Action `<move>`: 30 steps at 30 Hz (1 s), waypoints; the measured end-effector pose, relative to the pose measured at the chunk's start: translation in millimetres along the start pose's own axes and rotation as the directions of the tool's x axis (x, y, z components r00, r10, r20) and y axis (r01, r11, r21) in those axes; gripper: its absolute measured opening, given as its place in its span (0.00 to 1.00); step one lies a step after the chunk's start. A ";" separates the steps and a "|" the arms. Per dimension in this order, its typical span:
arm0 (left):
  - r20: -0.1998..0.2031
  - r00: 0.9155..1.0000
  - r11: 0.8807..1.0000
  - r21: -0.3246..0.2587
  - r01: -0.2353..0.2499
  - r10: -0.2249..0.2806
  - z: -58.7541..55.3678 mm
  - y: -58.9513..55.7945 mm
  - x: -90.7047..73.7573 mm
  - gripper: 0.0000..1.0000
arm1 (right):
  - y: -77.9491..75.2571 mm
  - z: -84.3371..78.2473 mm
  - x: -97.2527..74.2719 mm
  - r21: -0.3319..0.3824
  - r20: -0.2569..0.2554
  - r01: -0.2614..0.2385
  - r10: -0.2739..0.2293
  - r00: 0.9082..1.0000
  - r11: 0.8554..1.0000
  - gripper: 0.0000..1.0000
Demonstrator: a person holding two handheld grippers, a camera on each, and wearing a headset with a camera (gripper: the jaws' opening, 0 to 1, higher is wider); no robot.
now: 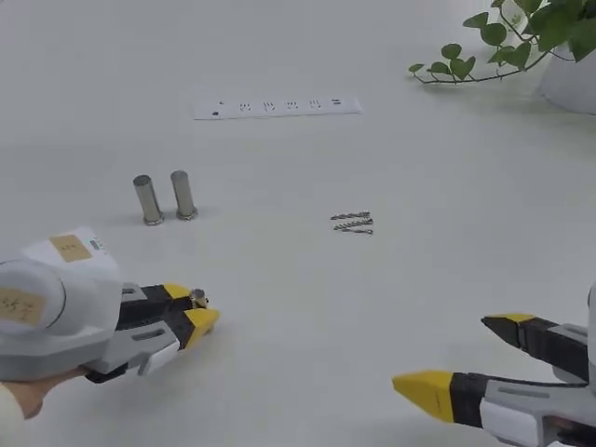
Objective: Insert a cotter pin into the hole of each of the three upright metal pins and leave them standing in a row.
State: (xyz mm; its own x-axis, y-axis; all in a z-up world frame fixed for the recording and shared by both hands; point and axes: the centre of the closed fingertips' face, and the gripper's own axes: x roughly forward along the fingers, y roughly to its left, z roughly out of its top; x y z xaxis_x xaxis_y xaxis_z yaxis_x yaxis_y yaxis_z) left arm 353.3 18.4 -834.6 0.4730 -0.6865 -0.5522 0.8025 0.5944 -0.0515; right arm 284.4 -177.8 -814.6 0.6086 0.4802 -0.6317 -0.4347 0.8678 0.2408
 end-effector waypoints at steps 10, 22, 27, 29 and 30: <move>-0.010 1.000 1.000 -0.017 -0.010 0.010 -3.7 1.5 -13.5 0.29 | 0.3 2.7 -0.1 -0.012 0.002 -0.005 0.005 1.000 1.000 0.86; -0.021 0.996 0.996 -0.024 -0.088 0.087 -13.0 14.2 -29.6 0.79 | 0.7 6.4 -0.9 -0.038 -0.002 -0.008 0.008 1.000 0.999 0.86; -0.018 0.997 0.996 -0.056 -0.071 0.070 -16.9 11.5 -32.8 0.89 | 0.5 9.7 -1.0 -0.045 0.001 -0.006 0.006 1.000 0.999 0.85; -0.019 0.998 0.996 -0.057 -0.065 0.064 -18.5 10.0 -33.0 0.92 | -0.9 11.6 -0.6 -0.050 0.001 -0.006 0.006 1.000 0.999 0.85; -0.022 0.998 0.996 -0.061 -0.060 0.058 -19.6 8.9 -32.9 0.94 | -1.5 12.5 -0.3 -0.054 0.000 -0.006 0.006 1.000 0.999 0.85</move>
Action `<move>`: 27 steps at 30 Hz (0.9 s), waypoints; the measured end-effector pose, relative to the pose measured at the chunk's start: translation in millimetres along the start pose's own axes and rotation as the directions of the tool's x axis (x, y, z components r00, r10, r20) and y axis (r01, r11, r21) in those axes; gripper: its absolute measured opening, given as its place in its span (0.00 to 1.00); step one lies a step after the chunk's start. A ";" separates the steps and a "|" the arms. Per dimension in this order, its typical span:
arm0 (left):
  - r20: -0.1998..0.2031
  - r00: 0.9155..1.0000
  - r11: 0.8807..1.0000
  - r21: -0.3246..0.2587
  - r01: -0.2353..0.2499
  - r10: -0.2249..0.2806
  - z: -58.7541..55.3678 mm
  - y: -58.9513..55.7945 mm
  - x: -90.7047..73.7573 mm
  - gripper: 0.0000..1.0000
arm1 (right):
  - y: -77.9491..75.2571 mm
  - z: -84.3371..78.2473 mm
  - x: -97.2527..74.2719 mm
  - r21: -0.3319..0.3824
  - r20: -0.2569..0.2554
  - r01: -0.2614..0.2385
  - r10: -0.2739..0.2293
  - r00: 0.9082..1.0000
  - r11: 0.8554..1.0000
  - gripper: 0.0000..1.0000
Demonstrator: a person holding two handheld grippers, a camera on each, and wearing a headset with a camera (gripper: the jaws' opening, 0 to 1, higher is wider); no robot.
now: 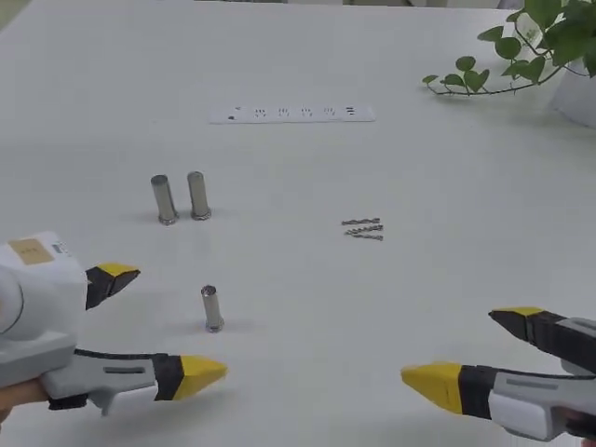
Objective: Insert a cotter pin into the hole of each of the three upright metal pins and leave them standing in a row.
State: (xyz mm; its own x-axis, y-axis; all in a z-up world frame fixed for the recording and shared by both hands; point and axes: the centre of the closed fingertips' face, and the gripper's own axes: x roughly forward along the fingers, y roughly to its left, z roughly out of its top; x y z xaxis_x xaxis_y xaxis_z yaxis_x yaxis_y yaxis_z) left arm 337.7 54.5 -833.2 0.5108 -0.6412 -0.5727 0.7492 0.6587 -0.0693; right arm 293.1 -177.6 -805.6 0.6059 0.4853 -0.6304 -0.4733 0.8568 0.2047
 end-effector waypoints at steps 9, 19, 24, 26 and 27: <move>-0.014 0.999 0.998 -0.058 0.034 -0.035 -6.0 -7.6 -1.7 0.99 | -4.9 8.2 5.6 -0.087 -0.043 -0.009 0.005 0.999 0.996 0.84; -0.028 0.998 0.994 -0.096 0.056 -0.058 -11.5 -12.6 -3.3 0.99 | -7.4 19.6 20.5 -0.251 -0.137 -0.077 0.043 0.990 0.965 0.79; -0.023 0.998 0.993 -0.100 0.056 -0.059 -11.8 -15.3 -4.1 0.99 | -7.4 33.6 28.2 -0.314 -0.165 -0.124 0.075 0.983 0.941 0.76; -0.021 0.998 0.993 -0.106 0.058 -0.060 -12.0 -16.8 -4.4 0.99 | -10.7 38.8 31.8 -0.342 -0.193 -0.139 0.075 0.978 0.929 0.75; -0.022 0.998 0.992 -0.109 0.057 -0.060 -12.3 -17.2 -4.7 0.99 | -12.9 41.2 33.6 -0.356 -0.203 -0.142 0.071 0.976 0.924 0.74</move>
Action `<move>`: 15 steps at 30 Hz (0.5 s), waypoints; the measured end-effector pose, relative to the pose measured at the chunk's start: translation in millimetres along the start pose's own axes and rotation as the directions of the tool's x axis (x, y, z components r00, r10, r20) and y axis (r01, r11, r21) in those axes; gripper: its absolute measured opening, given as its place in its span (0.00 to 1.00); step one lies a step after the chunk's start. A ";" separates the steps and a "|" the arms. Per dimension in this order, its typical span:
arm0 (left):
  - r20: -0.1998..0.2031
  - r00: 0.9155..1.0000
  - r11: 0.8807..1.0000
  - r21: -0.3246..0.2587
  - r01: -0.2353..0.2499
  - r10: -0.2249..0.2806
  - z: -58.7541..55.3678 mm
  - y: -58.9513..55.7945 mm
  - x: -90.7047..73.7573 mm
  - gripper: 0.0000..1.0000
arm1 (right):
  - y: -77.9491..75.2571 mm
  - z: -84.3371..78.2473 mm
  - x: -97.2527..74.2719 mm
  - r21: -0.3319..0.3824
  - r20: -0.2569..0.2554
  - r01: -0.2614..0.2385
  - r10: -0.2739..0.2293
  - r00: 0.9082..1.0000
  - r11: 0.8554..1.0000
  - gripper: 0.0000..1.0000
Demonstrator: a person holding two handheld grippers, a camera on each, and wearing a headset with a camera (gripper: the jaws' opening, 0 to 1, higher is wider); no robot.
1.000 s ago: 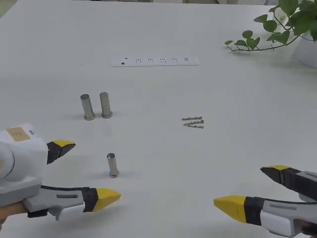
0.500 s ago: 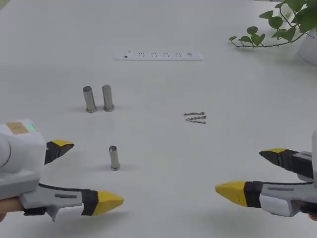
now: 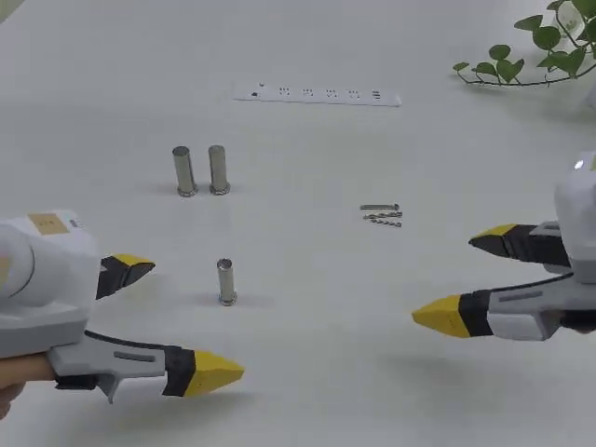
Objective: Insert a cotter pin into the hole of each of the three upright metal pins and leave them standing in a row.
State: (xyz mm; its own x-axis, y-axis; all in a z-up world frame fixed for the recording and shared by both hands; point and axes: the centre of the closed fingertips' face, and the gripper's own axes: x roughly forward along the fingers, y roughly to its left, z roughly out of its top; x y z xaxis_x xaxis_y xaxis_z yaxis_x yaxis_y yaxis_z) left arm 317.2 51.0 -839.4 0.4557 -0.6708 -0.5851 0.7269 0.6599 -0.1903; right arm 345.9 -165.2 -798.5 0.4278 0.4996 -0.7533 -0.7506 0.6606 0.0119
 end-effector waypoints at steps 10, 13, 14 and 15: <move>0.006 1.000 1.000 -0.015 0.002 -0.002 -2.8 -7.4 -2.4 0.99 | -18.7 15.0 20.1 -0.195 -0.130 -0.084 0.059 0.990 0.977 0.67; 0.012 1.000 1.000 -0.027 0.006 -0.005 -2.5 -9.3 -2.9 0.99 | -16.0 14.8 25.3 -0.230 -0.174 -0.143 0.104 0.979 0.963 0.64; 0.014 1.000 1.000 -0.028 0.006 -0.006 -2.4 -9.7 -3.1 0.99 | -15.6 13.9 28.0 -0.234 -0.197 -0.162 0.117 0.973 0.959 0.63; 0.015 1.000 1.000 -0.028 0.004 -0.004 -2.3 -9.5 -3.3 0.99 | -17.0 14.3 30.5 -0.237 -0.206 -0.164 0.115 0.972 0.958 0.62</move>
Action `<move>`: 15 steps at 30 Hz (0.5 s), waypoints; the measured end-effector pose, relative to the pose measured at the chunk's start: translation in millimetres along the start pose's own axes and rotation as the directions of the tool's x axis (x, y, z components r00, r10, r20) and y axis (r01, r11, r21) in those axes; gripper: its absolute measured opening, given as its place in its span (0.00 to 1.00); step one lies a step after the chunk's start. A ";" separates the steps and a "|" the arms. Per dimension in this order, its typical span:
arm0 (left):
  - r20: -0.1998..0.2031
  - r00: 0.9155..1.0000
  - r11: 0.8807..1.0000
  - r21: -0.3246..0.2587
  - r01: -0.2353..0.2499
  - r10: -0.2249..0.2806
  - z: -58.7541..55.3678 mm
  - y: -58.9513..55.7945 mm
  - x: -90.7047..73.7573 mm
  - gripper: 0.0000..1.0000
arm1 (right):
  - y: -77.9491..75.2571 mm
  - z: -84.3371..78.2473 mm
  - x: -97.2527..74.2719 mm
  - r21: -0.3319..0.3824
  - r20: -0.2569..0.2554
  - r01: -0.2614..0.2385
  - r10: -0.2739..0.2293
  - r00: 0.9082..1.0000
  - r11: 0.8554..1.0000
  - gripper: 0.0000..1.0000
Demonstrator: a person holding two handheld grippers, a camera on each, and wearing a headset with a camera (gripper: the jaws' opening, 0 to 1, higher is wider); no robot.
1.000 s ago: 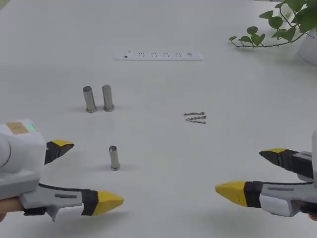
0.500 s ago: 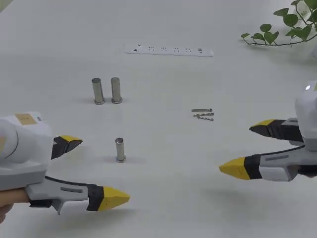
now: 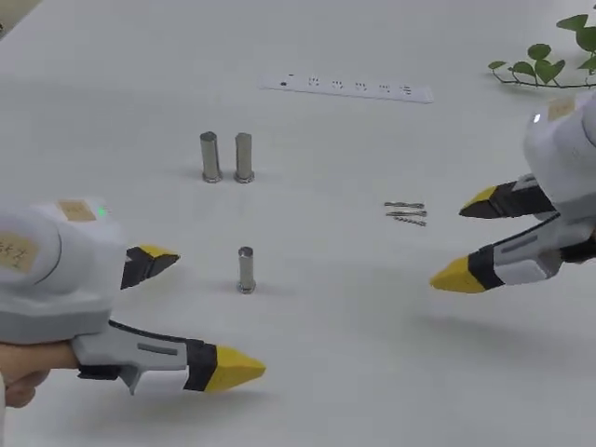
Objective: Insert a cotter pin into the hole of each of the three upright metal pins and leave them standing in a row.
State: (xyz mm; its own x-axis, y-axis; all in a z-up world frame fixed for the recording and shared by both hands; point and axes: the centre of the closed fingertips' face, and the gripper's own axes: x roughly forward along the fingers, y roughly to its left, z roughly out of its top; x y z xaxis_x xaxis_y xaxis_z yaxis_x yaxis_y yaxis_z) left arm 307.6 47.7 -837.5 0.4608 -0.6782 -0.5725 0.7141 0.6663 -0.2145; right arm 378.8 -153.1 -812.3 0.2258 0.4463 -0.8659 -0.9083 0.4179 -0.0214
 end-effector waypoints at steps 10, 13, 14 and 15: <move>-0.016 1.000 1.000 -0.010 -0.007 0.006 -3.7 1.9 -3.6 0.99 | -21.6 8.4 17.6 -0.050 -0.044 -0.020 0.017 0.999 0.999 0.54; -0.015 1.000 1.000 -0.014 -0.019 0.018 -3.6 5.4 -5.9 0.99 | -30.6 10.5 23.0 -0.087 -0.074 -0.025 0.019 0.997 0.996 0.52; -0.017 1.000 1.000 -0.010 -0.021 0.021 -3.9 6.4 -6.6 0.98 | -32.9 11.0 24.1 -0.095 -0.082 -0.028 0.020 0.996 0.995 0.52; -0.018 1.000 1.000 -0.009 -0.022 0.022 -4.4 7.3 -7.8 0.98 | -35.5 11.7 25.5 -0.106 -0.091 -0.037 0.027 0.995 0.994 0.52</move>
State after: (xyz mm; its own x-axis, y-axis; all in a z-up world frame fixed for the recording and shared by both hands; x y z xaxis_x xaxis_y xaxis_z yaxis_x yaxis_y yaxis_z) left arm 307.0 59.2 -838.1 0.4664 -0.6578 -0.5914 0.6990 0.6838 -0.2093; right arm 421.0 -147.3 -827.8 0.1677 0.3836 -0.9081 -0.9482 0.3149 -0.0420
